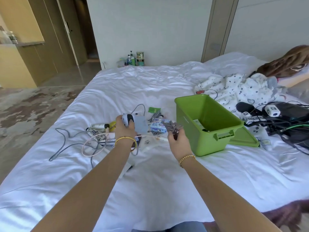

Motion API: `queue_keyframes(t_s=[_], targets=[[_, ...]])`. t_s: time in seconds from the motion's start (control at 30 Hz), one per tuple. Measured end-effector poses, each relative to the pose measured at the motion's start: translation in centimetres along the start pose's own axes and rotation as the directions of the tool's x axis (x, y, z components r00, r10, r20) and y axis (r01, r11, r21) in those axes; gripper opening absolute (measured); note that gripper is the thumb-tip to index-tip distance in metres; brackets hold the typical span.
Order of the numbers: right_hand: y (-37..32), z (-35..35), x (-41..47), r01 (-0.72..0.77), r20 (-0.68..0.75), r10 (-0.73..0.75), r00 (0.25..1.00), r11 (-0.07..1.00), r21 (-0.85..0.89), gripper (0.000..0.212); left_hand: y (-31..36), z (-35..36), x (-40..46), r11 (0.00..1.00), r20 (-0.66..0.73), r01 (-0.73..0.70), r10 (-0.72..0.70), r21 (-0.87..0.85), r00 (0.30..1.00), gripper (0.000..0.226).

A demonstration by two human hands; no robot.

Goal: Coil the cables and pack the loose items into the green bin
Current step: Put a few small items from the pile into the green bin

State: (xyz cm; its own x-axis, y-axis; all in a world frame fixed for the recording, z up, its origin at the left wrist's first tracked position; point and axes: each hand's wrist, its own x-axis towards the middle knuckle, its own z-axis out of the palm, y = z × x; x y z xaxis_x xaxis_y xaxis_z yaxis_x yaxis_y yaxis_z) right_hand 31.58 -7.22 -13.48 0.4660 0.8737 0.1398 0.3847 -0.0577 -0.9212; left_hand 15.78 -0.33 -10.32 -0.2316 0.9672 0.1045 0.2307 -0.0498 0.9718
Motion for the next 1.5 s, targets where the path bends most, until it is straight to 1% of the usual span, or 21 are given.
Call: queue_keyframes(t_s=[0.07, 0.17, 0.3, 0.37, 0.4, 0.47, 0.53, 0.63, 0.7, 0.73, 0.83, 0.93, 1.07, 1.13, 1.17, 1.2, 1.27, 1.33, 1.37, 1.43, 1.5], targets=[[-0.6, -1.0, 0.3, 0.006, -0.011, -0.005, 1.0, 0.999, 0.047, 0.014, 1.2, 0.9, -0.4, 0.977, -0.037, 0.063, -0.072, -0.205, 0.997, 0.038], [-1.5, -2.6, 0.9, 0.027, -0.047, -0.023, 0.999, 0.996, 0.081, 0.015, 3.2, 2.5, -0.5, 0.911, -0.06, 0.142, -0.179, -0.387, 0.982, 0.039], [-3.1, -5.3, 2.4, 0.119, -0.197, -0.112, 0.974, 0.993, 0.021, 0.021, 5.8, 5.8, -1.1, 0.839, 0.043, 0.202, -0.209, -0.505, 0.977, 0.042], [-3.6, -7.3, 3.7, 0.107, -0.221, -0.108, 0.969, 0.994, -0.013, 0.036, 6.9, 8.0, -1.4, 0.87, 0.08, 0.221, -0.207, -0.44, 0.975, 0.042], [-3.6, -8.4, 4.4, 0.086, -0.213, -0.091, 0.973, 0.996, -0.035, 0.04, 7.5, 9.0, -1.5, 0.888, 0.095, 0.227, -0.206, -0.4, 0.974, 0.042], [-3.0, -10.6, 5.7, 0.049, -0.173, -0.068, 0.983, 0.992, -0.112, 0.038, 8.3, 11.3, -2.0, 0.892, 0.157, 0.241, -0.194, -0.383, 0.968, 0.046], [-2.1, -12.8, 6.8, 0.02, -0.112, -0.048, 0.993, 0.971, -0.239, 0.035, 9.0, 13.7, -2.5, 0.903, 0.256, 0.233, -0.145, -0.36, 0.956, 0.053], [-0.7, -15.6, 8.5, -0.045, -0.044, 0.029, 0.999, 0.899, -0.435, 0.045, 9.9, 16.9, -3.3, 0.969, 0.402, 0.117, -0.02, -0.218, 0.915, 0.043], [0.0, -16.7, 9.4, -0.075, -0.022, 0.075, 0.997, 0.835, -0.545, 0.045, 10.3, 18.9, -3.5, 0.998, 0.477, -0.017, 0.047, -0.068, 0.878, 0.038], [0.3, -17.1, 9.7, -0.079, -0.012, 0.09, 0.996, 0.802, -0.592, 0.043, 10.3, 19.8, -3.5, 0.998, 0.508, -0.064, 0.051, 0.007, 0.86, 0.037], [1.1, -17.8, 11.0, -0.074, 0.022, 0.126, 0.992, 0.702, -0.708, 0.03, 9.7, 22.3, -3.2, 0.976, 0.567, -0.112, -0.014, 0.186, 0.824, 0.039], [1.4, -17.9, 12.4, -0.035, 0.084, 0.163, 0.983, 0.618, -0.786, 0.026, 9.1, 24.3, -2.7, 0.915, 0.62, -0.195, -0.072, 0.352, 0.782, 0.04], [1.8, -17.0, 14.0, 0.01, 0.168, 0.256, 0.952, 0.524, -0.852, 0.024, 9.1, 25.6, -1.7, 0.784, 0.709, -0.336, -0.179, 0.522, 0.683, 0.025], [2.2, -16.5, 14.5, 0.014, 0.179, 0.271, 0.946, 0.516, -0.856, 0.023, 9.2, 25.9, -1.4, 0.694, 0.763, -0.457, -0.21, 0.557, 0.611, 0.033], [2.4, -16.3, 14.8, 0.014, 0.185, 0.273, 0.944, 0.527, -0.85, 0.022, 9.1, 26.0, -1.3, 0.646, 0.782, -0.515, -0.216, 0.563, 0.584, 0.033], [2.6, -16.1, 14.9, 0.016, 0.193, 0.275, 0.942, 0.539, -0.842, 0.023, 9.0, 26.0, -1.1, 0.621, 0.788, -0.537, -0.231, 0.571, 0.571, 0.028], [2.9, -15.8, 15.1, 0.023, 0.226, 0.295, 0.928, 0.562, -0.827, 0.026, 8.7, 26.0, -0.8, 0.578, 0.778, -0.556, -0.251, 0.597, 0.575, 0.022], [3.3, -15.5, 15.4, 0.039, 0.277, 0.323, 0.905, 0.585, -0.81, 0.03, 8.3, 25.8, -0.4, 0.503, 0.762, -0.594, -0.242, 0.628, 0.601, 0.02], [3.3, -15.5, 15.4, 0.051, 0.301, 0.328, 0.896, 0.597, -0.801, 0.03, 8.1, 25.8, -0.2, 0.46, 0.758, -0.619, -0.227, 0.637, 0.611, 0.027], [3.1, -15.5, 15.4, 0.069, 0.327, 0.317, 0.89, 0.615, -0.785, 0.032, 8.0, 25.4, -0.1, 0.447, 0.752, -0.623, -0.211, 0.642, 0.624, 0.041], [2.6, -15.5, 15.1, 0.088, 0.346, 0.3, 0.889, 0.631, -0.771, 0.036, 8.3, 24.9, 0.0, 0.428, 0.759, -0.643, -0.192, 0.635, 0.622, 0.047]])
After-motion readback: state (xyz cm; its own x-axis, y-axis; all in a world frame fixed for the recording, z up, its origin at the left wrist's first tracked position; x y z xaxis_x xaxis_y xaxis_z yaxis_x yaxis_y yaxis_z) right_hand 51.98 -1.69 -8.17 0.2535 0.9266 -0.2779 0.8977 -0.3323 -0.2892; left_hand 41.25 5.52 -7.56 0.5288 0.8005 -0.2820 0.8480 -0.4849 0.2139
